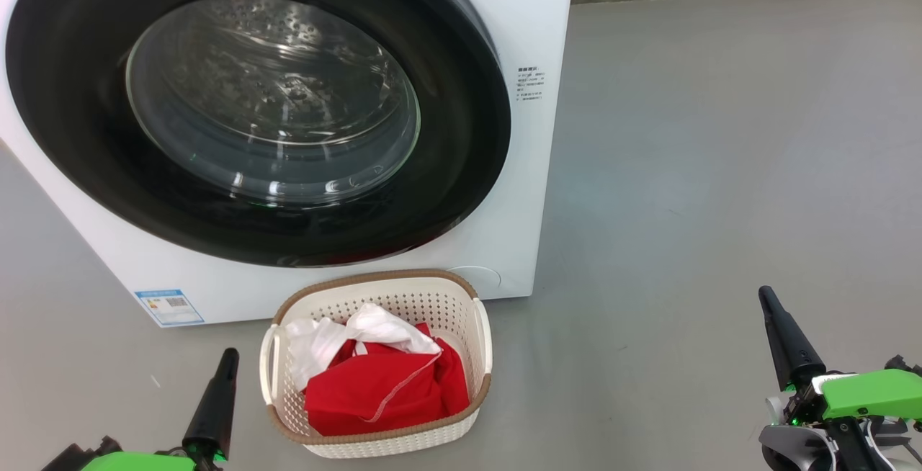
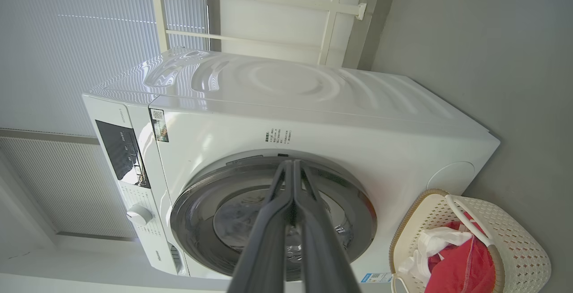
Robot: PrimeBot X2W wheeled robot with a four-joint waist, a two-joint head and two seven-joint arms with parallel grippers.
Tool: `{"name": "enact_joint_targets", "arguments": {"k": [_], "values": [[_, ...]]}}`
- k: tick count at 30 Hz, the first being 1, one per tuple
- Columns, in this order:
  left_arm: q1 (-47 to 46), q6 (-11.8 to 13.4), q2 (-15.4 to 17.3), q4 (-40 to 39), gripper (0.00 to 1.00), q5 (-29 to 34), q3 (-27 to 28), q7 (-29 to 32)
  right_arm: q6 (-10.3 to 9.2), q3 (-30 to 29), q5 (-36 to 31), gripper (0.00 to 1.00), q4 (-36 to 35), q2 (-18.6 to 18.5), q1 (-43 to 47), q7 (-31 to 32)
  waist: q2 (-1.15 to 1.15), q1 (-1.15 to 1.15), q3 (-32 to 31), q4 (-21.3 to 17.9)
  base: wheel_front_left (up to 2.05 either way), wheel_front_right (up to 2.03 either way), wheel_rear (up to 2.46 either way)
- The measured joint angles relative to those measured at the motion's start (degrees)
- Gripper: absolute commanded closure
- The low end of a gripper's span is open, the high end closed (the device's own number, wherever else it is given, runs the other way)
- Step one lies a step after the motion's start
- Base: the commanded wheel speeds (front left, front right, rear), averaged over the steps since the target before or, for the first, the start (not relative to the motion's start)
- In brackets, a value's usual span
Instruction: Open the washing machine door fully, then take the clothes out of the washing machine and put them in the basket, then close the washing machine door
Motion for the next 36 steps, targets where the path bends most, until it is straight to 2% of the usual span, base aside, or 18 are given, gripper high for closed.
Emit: {"name": "enact_joint_targets", "arguments": {"k": [36], "values": [[0.0, 0.0, 0.0, 0.0, 1.0, 0.0, 0.0, 0.0, 0.01, -0.13, -0.34, 1.0, 0.01, 0.2, -0.01, 0.25, 0.0, 0.0, 0.0, 0.0, 0.0, 0.0, 0.0]]}}
